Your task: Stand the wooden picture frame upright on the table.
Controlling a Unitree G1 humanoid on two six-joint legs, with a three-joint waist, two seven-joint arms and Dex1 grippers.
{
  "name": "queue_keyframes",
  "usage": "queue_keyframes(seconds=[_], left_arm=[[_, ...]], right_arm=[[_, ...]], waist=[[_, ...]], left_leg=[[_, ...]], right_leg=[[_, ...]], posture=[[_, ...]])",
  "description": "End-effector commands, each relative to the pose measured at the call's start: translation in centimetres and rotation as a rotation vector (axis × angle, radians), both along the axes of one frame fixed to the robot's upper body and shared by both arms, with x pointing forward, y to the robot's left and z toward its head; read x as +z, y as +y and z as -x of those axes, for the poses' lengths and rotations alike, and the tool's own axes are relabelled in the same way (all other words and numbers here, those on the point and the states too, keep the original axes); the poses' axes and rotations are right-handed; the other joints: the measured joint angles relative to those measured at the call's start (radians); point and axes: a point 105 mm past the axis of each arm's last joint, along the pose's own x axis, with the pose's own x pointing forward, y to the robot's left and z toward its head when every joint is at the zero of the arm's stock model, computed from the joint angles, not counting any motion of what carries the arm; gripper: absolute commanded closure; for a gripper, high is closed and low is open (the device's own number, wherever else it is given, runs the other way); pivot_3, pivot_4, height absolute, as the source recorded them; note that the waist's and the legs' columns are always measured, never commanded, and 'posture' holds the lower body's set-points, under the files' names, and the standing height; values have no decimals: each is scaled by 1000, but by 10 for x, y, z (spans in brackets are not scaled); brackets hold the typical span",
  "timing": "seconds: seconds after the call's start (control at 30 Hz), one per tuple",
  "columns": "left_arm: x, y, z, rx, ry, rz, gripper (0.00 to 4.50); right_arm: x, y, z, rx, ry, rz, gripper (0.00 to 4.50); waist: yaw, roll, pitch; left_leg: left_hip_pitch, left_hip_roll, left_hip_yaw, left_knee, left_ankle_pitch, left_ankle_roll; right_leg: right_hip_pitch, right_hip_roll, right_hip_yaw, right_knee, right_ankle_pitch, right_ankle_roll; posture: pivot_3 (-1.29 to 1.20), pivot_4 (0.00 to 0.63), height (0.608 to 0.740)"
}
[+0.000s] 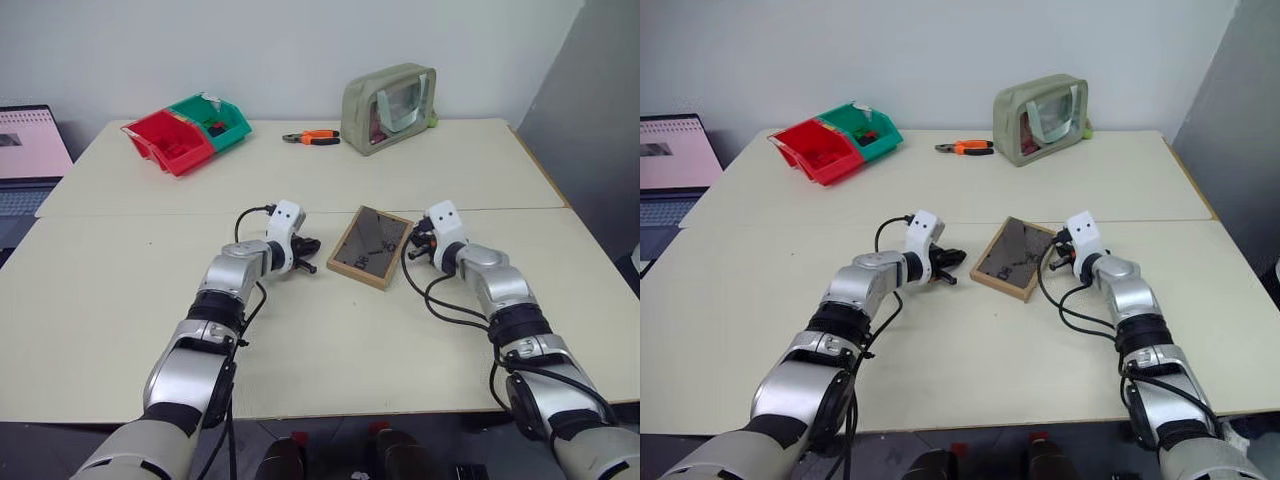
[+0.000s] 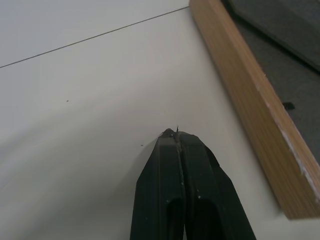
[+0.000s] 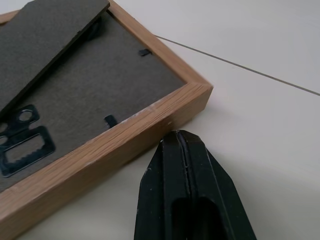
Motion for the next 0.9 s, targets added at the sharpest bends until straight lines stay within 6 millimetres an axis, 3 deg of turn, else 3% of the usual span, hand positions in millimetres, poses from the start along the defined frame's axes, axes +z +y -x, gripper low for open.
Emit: queue_keyframes(seconds=[0.03,0.23,0.53,0.9], left_arm=[[1,-21,7,-100,6,5,4479],[-7,-21,26,-151,49,-25,4479],[-21,24,72,-72,118,-92,4479],[-29,85,109,100,181,-167,4479]], right_arm=[[16,17,-5,55,-62,13,4498],[13,50,4,149,-49,-28,4498],[10,96,43,390,-10,-71,4498],[2,122,79,565,56,-79,4498]], waist=[[0,0,0],[-6,0,0],[-33,2,-1],[-34,2,-2]], left_leg=[[0,0,0,0,0,0],[1,1,0,0,0,0],[2,3,-1,-1,0,0],[7,3,-2,-1,0,0]], right_leg=[[0,0,0,0,0,0],[0,0,0,1,0,0],[0,-1,1,2,0,0],[5,1,1,1,0,0]], posture=[[0,150,740],[0,150,740],[0,150,740],[0,150,740]])
